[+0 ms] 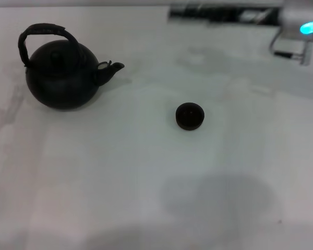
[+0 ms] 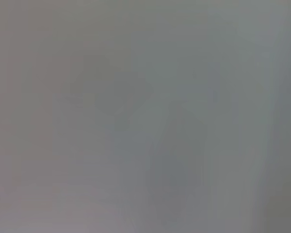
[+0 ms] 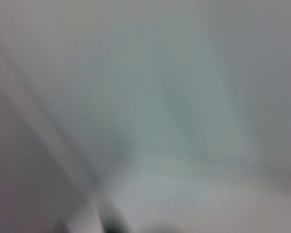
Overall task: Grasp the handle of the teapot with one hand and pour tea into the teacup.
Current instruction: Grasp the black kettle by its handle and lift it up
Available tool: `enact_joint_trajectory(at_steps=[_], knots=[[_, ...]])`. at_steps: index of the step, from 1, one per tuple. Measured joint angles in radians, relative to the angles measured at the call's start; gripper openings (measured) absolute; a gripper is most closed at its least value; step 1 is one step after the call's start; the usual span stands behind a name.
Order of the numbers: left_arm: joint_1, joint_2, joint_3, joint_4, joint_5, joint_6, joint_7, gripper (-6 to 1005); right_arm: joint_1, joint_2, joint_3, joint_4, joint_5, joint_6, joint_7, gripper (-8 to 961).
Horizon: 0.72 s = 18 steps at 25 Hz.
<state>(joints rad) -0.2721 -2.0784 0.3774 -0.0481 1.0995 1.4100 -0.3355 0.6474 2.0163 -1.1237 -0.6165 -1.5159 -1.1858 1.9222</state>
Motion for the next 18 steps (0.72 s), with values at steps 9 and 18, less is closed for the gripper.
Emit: enact_joint_trajectory(at_steps=[9,18], knots=[[0.021,-0.002,0.007,-0.006,0.006,0.01,0.001,846,-0.118,0.011,0.171,0.43,0.797,-0.225,-0.91,826],[0.073,-0.003,0.024,-0.053,0.093,0.068,0.006,847,-0.051,0.012,0.189,0.668,1.055,-0.187,-1.752,825]])
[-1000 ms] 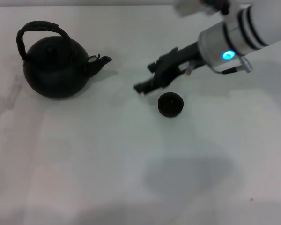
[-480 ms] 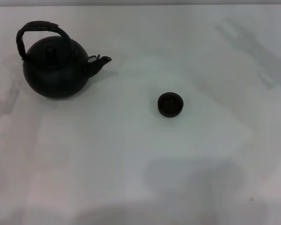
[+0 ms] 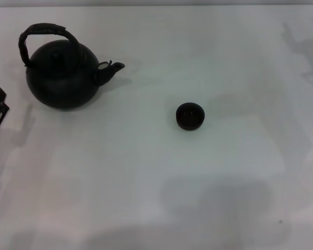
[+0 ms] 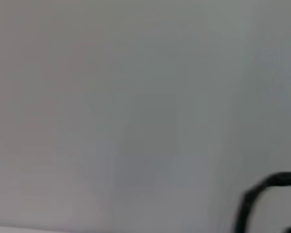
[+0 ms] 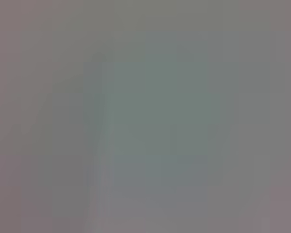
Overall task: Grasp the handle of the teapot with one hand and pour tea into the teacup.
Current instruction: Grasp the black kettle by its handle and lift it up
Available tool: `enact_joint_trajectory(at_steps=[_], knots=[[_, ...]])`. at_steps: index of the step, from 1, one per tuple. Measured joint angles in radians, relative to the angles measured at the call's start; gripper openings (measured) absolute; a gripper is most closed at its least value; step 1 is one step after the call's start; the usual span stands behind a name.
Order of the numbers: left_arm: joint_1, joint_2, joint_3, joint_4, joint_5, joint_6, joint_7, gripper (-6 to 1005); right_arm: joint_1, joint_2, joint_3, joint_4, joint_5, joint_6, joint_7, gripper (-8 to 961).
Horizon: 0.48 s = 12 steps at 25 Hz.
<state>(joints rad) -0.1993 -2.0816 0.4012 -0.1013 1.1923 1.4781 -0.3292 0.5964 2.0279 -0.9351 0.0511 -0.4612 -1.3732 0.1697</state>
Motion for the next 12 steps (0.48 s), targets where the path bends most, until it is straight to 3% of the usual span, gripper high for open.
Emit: enact_joint_trajectory(at_steps=[6,12], knots=[[0.045,-0.002,0.086,-0.02,0.015,0.112,0.002,837,0.01,0.0,0.053,-0.007,0.007,0.16,-0.004,825],[0.049,-0.003,0.082,-0.022,-0.004,0.134,0.034,825,0.014,0.0,0.055,-0.015,0.009,0.194,0.007,825]])
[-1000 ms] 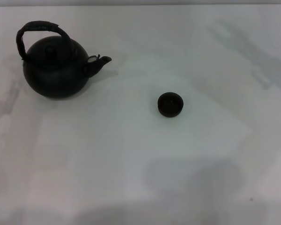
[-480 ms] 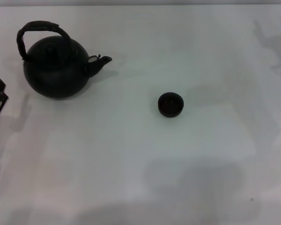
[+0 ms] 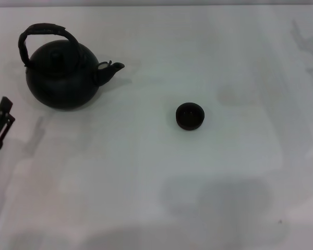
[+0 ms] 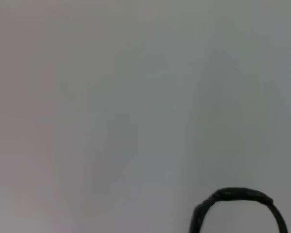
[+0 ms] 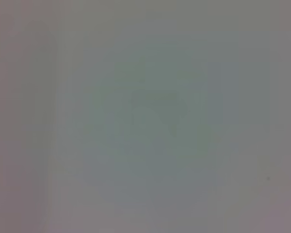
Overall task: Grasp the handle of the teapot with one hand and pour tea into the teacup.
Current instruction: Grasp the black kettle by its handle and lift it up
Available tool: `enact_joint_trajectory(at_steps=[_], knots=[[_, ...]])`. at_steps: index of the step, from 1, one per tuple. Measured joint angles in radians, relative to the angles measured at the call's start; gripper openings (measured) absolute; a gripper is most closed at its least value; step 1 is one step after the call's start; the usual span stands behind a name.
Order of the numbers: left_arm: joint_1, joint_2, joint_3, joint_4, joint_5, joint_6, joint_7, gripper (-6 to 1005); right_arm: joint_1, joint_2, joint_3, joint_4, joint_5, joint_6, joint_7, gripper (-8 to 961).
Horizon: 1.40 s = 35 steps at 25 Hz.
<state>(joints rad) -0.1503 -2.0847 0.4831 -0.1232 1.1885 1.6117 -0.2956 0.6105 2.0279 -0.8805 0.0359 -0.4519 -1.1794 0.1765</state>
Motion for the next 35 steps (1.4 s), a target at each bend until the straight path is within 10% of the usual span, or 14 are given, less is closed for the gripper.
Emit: enact_joint_trajectory(at_steps=[35], knots=[[-0.296,0.003,-0.004,0.075,-0.091,-0.382,0.116,755,0.003,0.0,0.002,-0.023,0.002,0.046,0.016,825]])
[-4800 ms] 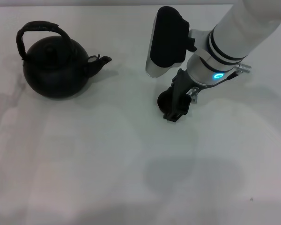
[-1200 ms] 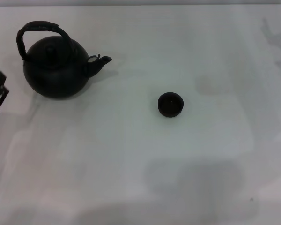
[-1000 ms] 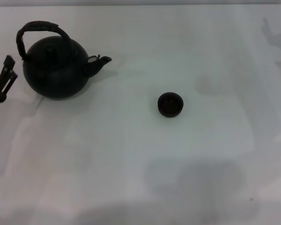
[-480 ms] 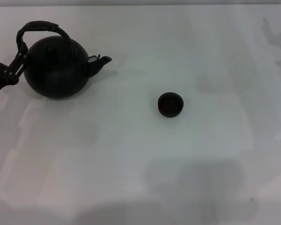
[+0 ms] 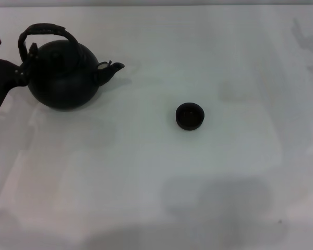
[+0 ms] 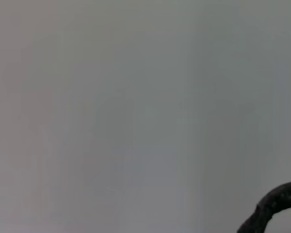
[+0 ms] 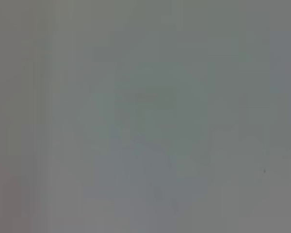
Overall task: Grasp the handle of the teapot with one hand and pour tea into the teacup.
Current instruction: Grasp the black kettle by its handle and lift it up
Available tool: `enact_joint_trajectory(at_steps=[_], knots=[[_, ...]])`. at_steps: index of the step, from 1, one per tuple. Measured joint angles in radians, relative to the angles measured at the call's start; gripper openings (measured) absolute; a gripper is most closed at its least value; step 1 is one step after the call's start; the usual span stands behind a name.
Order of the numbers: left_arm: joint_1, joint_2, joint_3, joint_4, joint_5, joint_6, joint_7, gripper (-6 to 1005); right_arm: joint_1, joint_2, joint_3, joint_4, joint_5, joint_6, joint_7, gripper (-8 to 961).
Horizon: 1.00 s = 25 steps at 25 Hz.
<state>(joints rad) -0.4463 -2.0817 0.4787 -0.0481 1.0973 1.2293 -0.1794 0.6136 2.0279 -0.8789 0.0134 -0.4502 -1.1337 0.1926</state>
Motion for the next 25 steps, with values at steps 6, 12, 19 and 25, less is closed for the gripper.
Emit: enact_joint_trajectory(at_steps=[6,12,19,25], knots=[[-0.021,-0.002,0.007,-0.02,0.031,-0.012,0.103,743,0.0,0.0,0.0,-0.002,0.001,0.001,0.001,825],[-0.023,-0.003,0.01,-0.024,0.035,-0.011,0.111,590,0.0,0.0,0.0,-0.004,0.001,0.012,0.001,825],[-0.02,-0.003,0.011,-0.024,0.035,-0.004,0.111,404,0.001,0.0,0.0,-0.004,0.001,0.026,0.001,825],[-0.018,-0.002,0.011,-0.023,0.037,0.034,0.112,269,0.002,0.0,0.0,-0.004,0.001,0.036,0.002,825]])
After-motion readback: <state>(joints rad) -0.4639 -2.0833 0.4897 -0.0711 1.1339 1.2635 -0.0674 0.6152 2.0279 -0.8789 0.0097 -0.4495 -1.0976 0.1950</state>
